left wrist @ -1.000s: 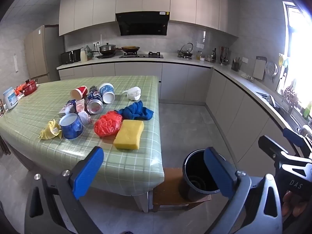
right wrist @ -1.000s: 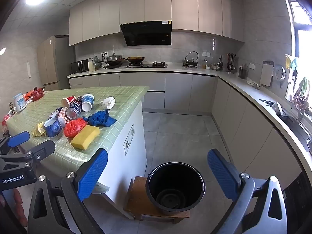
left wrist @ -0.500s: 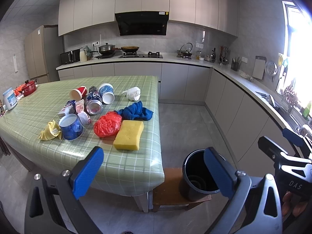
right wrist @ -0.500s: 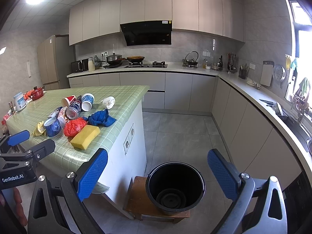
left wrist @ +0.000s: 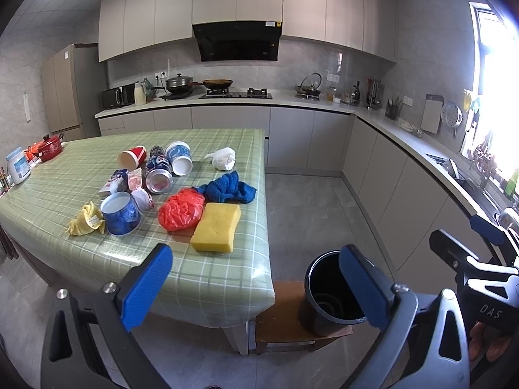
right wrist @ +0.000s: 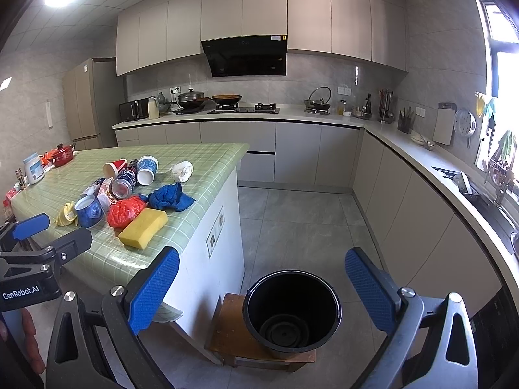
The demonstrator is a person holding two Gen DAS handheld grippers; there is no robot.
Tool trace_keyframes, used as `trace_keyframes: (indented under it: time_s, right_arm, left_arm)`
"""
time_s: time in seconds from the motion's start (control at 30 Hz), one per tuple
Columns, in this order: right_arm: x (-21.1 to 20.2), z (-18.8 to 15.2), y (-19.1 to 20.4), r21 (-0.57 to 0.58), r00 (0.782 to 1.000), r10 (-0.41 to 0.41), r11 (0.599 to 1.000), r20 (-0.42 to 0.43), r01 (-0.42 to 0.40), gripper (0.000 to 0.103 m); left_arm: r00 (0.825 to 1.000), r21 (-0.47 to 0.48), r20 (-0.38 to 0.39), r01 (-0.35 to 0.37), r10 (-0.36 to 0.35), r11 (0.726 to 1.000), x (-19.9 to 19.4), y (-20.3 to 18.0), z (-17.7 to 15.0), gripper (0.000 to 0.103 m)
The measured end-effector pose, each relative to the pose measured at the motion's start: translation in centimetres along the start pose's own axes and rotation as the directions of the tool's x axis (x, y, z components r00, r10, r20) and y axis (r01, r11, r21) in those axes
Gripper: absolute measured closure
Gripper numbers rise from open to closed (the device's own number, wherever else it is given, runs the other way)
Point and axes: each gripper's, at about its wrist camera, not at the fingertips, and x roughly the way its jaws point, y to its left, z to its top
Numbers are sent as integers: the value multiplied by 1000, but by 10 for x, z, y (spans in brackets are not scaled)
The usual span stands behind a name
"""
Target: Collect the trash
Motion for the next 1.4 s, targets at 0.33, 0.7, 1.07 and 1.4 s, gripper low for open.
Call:
trace_keyframes:
  time_s: [0.33,0.7,1.07,1.4]
  right_arm:
    - [3,0,6,-3,1000,2,1000,3,-2,0]
    - [3,0,6,-4,1000,3,1000,2,-3,0]
    - [4,-1,6,-3,1000,3,1000,1,-3,0]
    - [4,-1,6,-3,1000,3,1000,0,-3,0]
  left_arm:
    - [1000,1,0,1,-1,1000,-1,0,3,0]
    - [1000,2,1,-1,1,1000,-2,-1,3,0]
    - [1000,0,2,-1,1,1000,-2,0,0,0]
    - [1000,-1,1,-3,3,1000,-2,0,-1,0]
